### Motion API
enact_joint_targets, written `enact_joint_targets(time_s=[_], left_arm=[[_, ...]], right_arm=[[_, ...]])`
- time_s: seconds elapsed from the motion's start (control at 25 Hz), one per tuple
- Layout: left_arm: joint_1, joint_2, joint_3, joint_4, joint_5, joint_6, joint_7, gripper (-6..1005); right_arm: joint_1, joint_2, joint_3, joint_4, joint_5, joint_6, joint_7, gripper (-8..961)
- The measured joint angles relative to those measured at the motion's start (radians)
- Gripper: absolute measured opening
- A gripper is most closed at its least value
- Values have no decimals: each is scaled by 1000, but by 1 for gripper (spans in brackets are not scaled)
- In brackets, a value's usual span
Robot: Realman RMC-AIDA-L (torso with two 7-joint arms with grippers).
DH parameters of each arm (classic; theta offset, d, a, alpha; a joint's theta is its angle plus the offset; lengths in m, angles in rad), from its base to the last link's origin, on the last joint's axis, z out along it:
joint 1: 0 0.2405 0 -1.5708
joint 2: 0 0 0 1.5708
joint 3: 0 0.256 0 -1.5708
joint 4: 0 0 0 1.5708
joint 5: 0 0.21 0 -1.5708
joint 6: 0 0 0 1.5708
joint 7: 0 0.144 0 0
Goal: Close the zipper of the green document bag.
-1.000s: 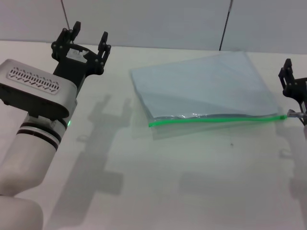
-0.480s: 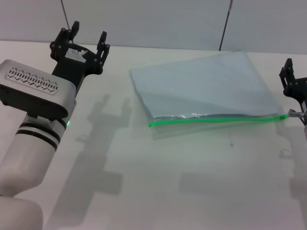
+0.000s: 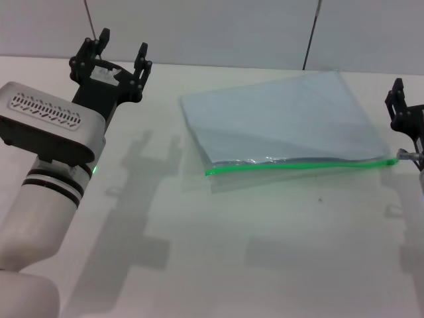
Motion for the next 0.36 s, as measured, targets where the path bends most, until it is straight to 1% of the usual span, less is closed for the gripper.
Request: enact_joint_targets(time_s=[0.36], left_arm=[[-3, 0, 0, -10, 0, 0, -3, 617]], right_arm=[[3, 0, 0, 10, 1, -5, 0, 730]])
